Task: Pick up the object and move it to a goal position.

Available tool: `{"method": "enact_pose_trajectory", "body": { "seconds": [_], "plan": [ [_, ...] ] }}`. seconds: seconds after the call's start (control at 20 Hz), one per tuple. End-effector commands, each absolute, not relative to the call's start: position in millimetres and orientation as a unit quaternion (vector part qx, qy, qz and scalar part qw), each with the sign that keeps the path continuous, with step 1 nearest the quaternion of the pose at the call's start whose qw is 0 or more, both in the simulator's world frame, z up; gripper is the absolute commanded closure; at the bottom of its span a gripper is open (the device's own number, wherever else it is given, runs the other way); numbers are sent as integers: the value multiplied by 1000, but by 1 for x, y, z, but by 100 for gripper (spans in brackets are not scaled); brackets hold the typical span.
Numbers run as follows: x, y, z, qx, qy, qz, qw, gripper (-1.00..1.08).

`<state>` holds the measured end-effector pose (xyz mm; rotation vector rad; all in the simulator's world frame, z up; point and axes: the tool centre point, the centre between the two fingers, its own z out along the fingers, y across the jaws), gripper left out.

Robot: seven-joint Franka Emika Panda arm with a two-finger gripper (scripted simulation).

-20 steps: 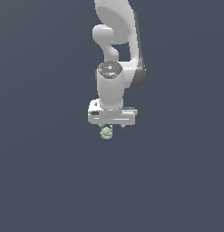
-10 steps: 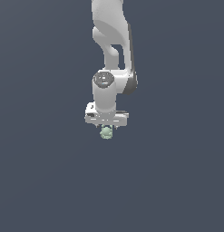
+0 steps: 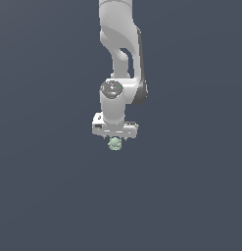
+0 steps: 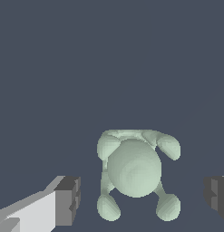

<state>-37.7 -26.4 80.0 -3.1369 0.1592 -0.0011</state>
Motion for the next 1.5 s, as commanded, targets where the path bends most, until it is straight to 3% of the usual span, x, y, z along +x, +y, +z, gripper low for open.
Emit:
{"method": "enact_pose_trajectory", "body": {
  "seconds": [0.0, 0.5, 0.55, 1.45],
  "plan": [
    [-39, -26, 69, -999, 51, 0, 0, -92],
    [-39, -27, 39, -999, 51, 0, 0, -92],
    [-39, -27, 39, -999, 51, 0, 0, 108],
    [-41, -11, 56, -999, 51, 0, 0, 108]
  ]
}}
